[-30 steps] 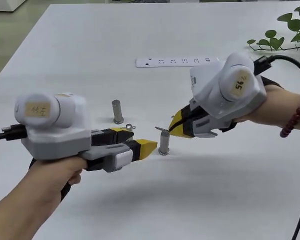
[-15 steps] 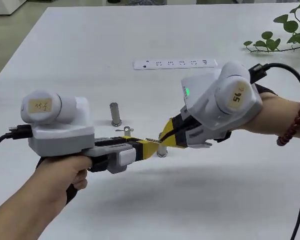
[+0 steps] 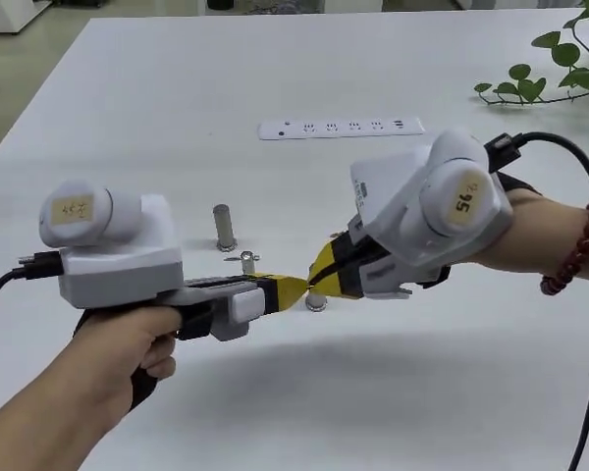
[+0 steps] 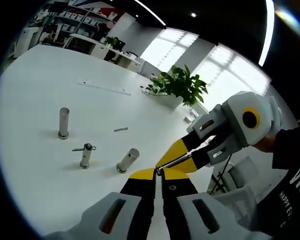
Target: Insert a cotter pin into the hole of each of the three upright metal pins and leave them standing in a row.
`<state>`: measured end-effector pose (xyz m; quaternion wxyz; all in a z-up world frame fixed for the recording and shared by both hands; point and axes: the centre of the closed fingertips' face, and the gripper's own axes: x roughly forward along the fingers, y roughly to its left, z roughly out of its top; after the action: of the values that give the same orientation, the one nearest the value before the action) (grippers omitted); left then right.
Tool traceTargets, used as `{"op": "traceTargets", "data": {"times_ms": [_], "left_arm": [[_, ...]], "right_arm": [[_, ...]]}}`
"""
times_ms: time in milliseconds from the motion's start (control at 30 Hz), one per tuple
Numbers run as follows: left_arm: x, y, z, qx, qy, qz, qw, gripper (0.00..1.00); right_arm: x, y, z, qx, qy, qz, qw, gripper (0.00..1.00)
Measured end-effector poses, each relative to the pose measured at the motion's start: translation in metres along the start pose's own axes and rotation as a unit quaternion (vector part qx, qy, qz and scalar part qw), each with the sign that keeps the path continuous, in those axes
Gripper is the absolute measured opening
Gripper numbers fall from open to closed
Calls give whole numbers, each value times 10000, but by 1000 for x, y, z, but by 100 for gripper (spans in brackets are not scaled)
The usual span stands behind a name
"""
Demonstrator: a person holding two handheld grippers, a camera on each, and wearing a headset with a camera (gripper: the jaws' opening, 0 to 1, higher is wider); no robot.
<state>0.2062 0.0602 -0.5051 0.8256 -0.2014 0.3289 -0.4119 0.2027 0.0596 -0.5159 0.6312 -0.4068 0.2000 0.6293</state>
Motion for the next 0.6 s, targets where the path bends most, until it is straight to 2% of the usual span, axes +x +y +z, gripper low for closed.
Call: {"op": "traceTargets", "data": {"times_ms": [133,300,400,600], "left_arm": [[0,0,-1,-6,25,1,10000,0],[0,0,-3,195,57,-6,9998,0],[1,-1,-4,561,99,-41,9984,0],[2,-1,-6,838,120,-30,9964,0]], "right_arm": [[1,1,0,-19,18,-2,10000,0],[2,2,0,-23,25,-14,10000,0],[2,3,0,-34,34,-7,10000,0],[4,4,-2,38,34,-9,10000,0]]}}
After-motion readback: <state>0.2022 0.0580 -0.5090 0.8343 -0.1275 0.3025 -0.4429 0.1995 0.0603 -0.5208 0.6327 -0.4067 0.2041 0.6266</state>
